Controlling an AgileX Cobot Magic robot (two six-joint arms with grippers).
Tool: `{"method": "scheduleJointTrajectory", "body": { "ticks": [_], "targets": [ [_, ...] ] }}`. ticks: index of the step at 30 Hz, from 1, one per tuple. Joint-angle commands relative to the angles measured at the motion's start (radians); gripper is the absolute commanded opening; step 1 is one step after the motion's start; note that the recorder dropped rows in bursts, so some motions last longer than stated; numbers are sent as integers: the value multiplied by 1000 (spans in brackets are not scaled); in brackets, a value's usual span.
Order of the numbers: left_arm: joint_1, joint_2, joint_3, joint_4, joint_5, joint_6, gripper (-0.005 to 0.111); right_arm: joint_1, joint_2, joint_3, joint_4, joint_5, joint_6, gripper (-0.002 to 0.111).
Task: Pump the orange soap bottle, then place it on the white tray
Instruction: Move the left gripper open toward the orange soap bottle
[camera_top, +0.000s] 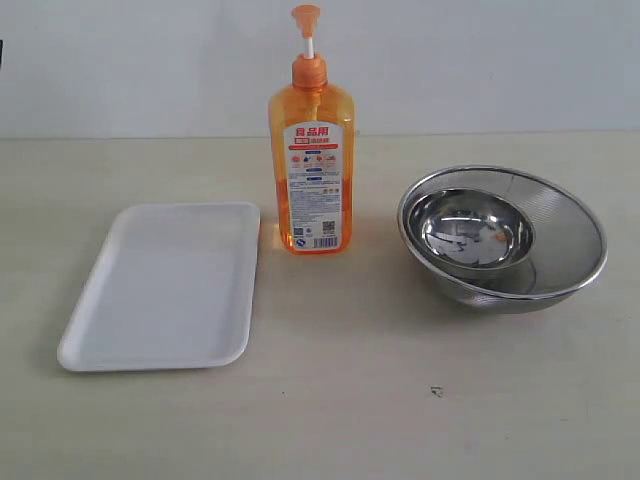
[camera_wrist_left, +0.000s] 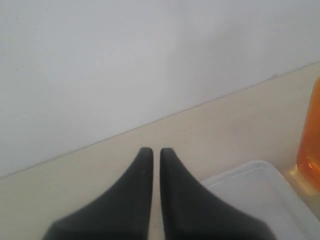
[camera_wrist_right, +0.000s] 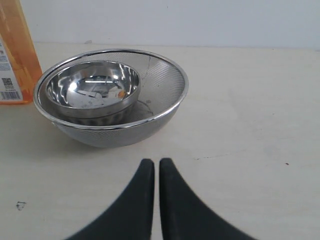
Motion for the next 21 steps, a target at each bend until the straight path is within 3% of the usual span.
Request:
{"method": "scheduleJointTrajectory", "body": {
  "ticks": [1, 13, 15, 17, 18, 19, 21],
  "targets": [
    [-5, 64, -42, -13, -8, 39, 5, 0, -5, -1, -1, -5, 0, 1],
    [-5, 311, -119, -41, 27, 156, 5, 0, -5, -1, -1, -5, 0, 1],
    [-5, 368, -138, -186, 64, 330, 5, 0, -5, -1, -1, -5, 0, 1],
    [-5, 425, -155, -445, 143, 642, 5, 0, -5, -1, -1, -5, 0, 1],
    [-5, 458, -167, -610, 259, 845, 5, 0, -5, -1, -1, -5, 0, 1],
    [-5, 471, -170, -707, 306, 939, 5, 0, -5, -1, -1, -5, 0, 1],
    [-5, 503, -171, -1126, 356, 1175, 5, 0, -5, -1, -1, -5, 0, 1]
  ]
}}
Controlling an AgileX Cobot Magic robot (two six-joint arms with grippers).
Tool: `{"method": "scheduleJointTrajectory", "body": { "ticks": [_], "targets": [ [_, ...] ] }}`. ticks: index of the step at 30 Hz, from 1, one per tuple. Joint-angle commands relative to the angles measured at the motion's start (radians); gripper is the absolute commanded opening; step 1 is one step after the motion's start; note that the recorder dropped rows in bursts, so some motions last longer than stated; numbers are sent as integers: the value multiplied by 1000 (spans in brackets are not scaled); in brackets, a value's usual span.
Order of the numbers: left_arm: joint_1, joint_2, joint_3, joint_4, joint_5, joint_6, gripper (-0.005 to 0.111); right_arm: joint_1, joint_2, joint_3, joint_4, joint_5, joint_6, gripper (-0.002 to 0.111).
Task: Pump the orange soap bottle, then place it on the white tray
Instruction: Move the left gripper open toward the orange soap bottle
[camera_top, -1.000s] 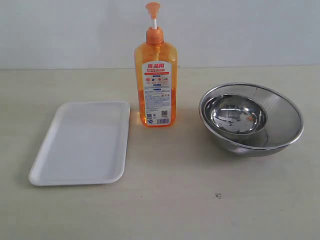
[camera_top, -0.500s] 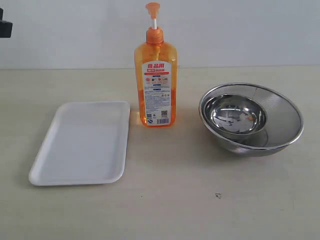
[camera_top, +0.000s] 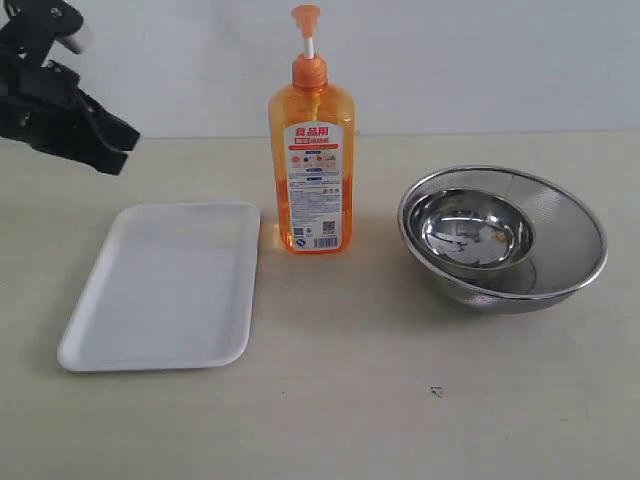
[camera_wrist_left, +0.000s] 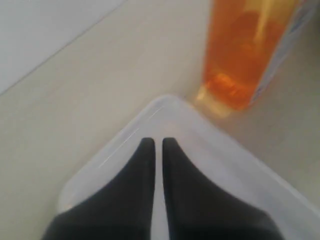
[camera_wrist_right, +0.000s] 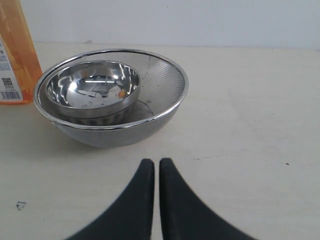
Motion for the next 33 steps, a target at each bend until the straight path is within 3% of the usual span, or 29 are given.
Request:
{"method": "scheduleJointTrajectory", "body": {
  "ticks": [1, 2, 4, 10, 14, 20, 23, 33],
  "targets": [
    [1, 39, -12, -578, 86, 378, 5, 0, -5, -1, -1, -5, 0, 1],
    [16, 41, -12, -697, 137, 515, 5, 0, -5, -1, -1, -5, 0, 1],
    [70, 43, -18, -713, 282, 631, 5, 0, -5, -1, -1, -5, 0, 1],
    [226, 107, -43, -675, 490, 623, 5, 0, -5, -1, -1, -5, 0, 1],
    [281, 185, -68, -651, 646, 623, 5, 0, -5, -1, -1, -5, 0, 1],
    [269, 327, -153, -469, 709, 623, 5, 0, -5, -1, -1, -12, 0, 1],
    [257, 391, -190, -449, 709, 623, 5, 0, -5, -1, -1, -12, 0, 1],
    [249, 494, -244, -673, 709, 630, 5, 0, -5, -1, -1, -12, 0, 1]
  ]
}}
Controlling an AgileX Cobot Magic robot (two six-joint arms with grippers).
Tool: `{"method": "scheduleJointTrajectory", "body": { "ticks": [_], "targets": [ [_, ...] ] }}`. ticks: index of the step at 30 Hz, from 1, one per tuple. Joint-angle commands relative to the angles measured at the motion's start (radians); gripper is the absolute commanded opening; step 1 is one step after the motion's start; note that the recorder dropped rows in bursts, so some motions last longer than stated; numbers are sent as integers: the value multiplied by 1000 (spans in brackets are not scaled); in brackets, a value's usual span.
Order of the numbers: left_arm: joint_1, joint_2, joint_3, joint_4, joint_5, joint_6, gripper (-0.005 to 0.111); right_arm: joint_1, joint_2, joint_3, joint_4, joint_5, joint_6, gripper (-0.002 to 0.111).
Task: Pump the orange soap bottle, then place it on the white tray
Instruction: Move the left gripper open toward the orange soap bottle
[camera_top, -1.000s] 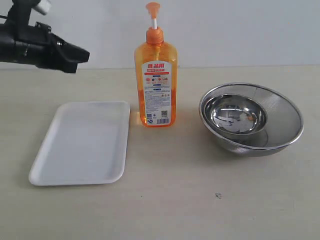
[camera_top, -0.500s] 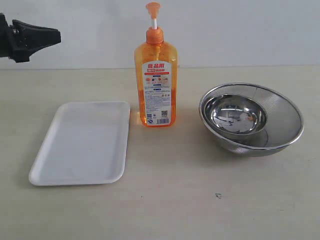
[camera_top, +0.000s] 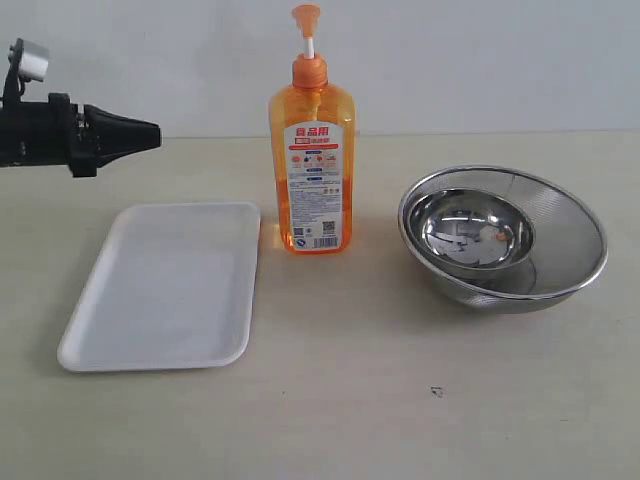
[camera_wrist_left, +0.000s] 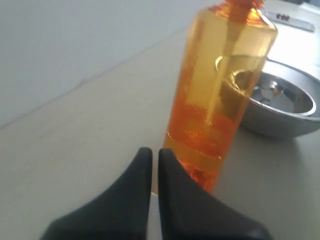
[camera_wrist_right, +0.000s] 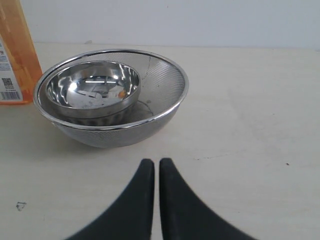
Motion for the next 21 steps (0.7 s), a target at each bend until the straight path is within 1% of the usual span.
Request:
{"method": "scheduleJointTrajectory", "body": {
  "ticks": [1, 2, 4, 5, 7, 9, 10, 11, 12, 21],
  "targets": [
    [-10, 13, -8, -103, 15, 8, 5, 0, -5, -1, -1, -12, 0, 1],
    [-13, 13, -8, -103, 15, 8, 8, 0, -5, -1, -1, -12, 0, 1],
    [-19, 13, -8, -103, 15, 8, 18, 0, -5, -1, -1, -12, 0, 1],
    [-22, 13, -8, -103, 15, 8, 26, 0, -5, -1, -1, -12, 0, 1],
    [-25, 13, -8, -103, 15, -2, 49, 0, -5, -1, -1, -12, 0, 1],
    [-28, 13, -8, -114, 15, -44, 78, 0, -5, -1, -1, -12, 0, 1],
    [-32, 13, -8, -119, 15, -47, 89, 0, -5, -1, -1, -12, 0, 1],
    [-32, 13, -8, -121, 15, -47, 103, 0, -5, -1, -1, -12, 0, 1],
    [-32, 13, -8, -123, 15, -53, 110, 0, -5, -1, -1, -12, 0, 1],
    [-32, 13, -8, -126, 13, -51, 110, 0, -5, -1, -1, -12, 0, 1]
  ]
}}
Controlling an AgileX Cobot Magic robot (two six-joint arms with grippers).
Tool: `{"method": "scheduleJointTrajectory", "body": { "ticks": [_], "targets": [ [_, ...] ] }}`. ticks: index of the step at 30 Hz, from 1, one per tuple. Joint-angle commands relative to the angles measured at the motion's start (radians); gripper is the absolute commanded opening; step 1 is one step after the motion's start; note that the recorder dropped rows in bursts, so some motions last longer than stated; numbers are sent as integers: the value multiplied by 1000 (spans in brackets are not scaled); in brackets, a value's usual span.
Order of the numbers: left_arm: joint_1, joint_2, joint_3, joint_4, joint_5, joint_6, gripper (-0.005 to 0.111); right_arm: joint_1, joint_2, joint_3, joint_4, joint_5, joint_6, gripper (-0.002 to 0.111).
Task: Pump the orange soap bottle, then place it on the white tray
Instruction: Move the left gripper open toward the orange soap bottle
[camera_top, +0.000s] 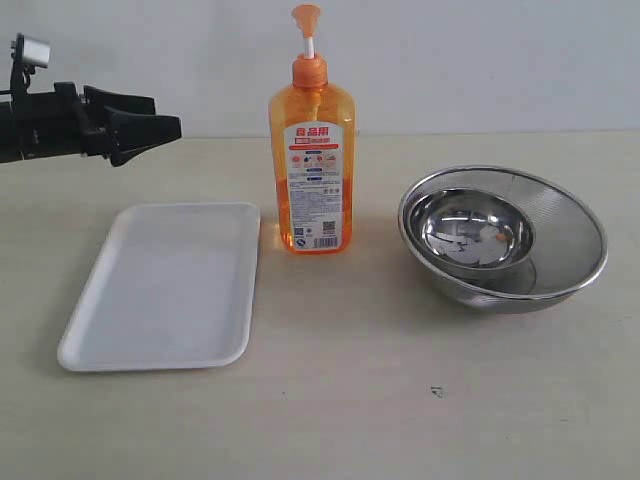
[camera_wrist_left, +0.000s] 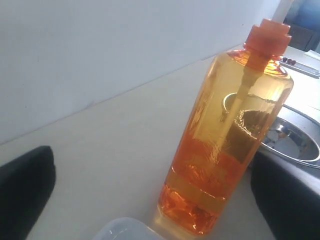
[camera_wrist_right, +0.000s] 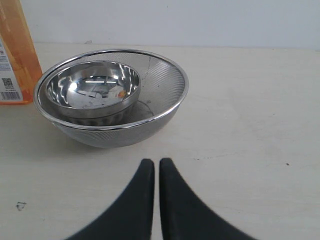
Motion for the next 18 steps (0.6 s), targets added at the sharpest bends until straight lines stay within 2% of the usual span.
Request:
{"method": "scheduleJointTrajectory", "body": {
  "ticks": [1, 6, 12, 18],
  "targets": [
    [-7, 1, -7, -14, 15, -8, 110, 0, -5, -1, -1, -12, 0, 1],
    [-34, 1, -16, -2, -6, 52, 110, 0, -5, -1, -1, -12, 0, 1],
    [-114, 1, -125, 269, -37, 52, 110, 0, -5, -1, -1, -12, 0, 1],
    [-126, 5, -185, 241, -4, 52, 110, 0, -5, -1, -1, -5, 0, 1]
  ]
}}
